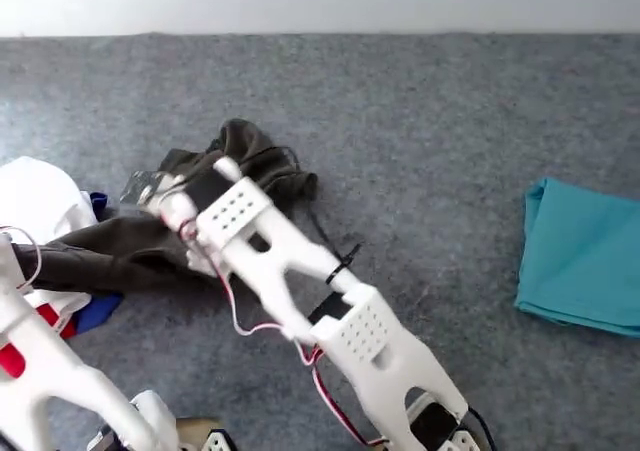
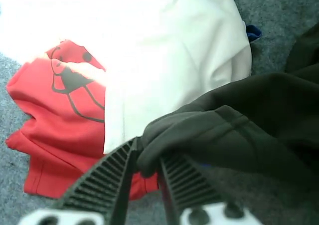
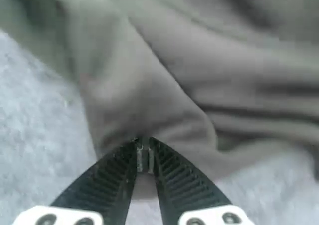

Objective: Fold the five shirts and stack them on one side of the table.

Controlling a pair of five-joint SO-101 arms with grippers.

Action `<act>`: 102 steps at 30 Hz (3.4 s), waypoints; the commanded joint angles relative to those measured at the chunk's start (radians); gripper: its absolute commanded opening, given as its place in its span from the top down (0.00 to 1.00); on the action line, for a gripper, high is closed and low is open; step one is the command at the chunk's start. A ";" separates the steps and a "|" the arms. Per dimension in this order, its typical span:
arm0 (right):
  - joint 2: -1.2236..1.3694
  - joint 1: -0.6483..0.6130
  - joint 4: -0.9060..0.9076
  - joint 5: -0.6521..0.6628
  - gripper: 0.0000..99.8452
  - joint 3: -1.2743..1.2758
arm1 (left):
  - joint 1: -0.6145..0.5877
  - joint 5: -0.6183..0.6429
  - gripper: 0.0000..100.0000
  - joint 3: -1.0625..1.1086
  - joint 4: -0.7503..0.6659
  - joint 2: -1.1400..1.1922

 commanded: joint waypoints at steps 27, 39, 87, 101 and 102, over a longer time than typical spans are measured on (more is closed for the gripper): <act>-0.312 -0.012 0.130 -0.127 0.79 0.316 | -0.003 -0.005 0.99 -0.007 -0.051 -0.012; -0.131 -0.024 0.088 -0.137 0.78 0.293 | -0.003 -0.005 0.99 -0.008 -0.054 -0.012; -0.495 0.223 0.151 0.021 0.78 0.635 | -0.002 -0.005 0.99 -0.008 -0.054 -0.012; -0.429 0.064 0.053 -0.021 0.78 0.640 | -0.066 -0.006 0.99 -0.015 -0.098 -0.018; -0.420 0.048 0.038 -0.029 0.78 0.640 | -0.075 -0.009 0.99 -0.016 -0.104 -0.018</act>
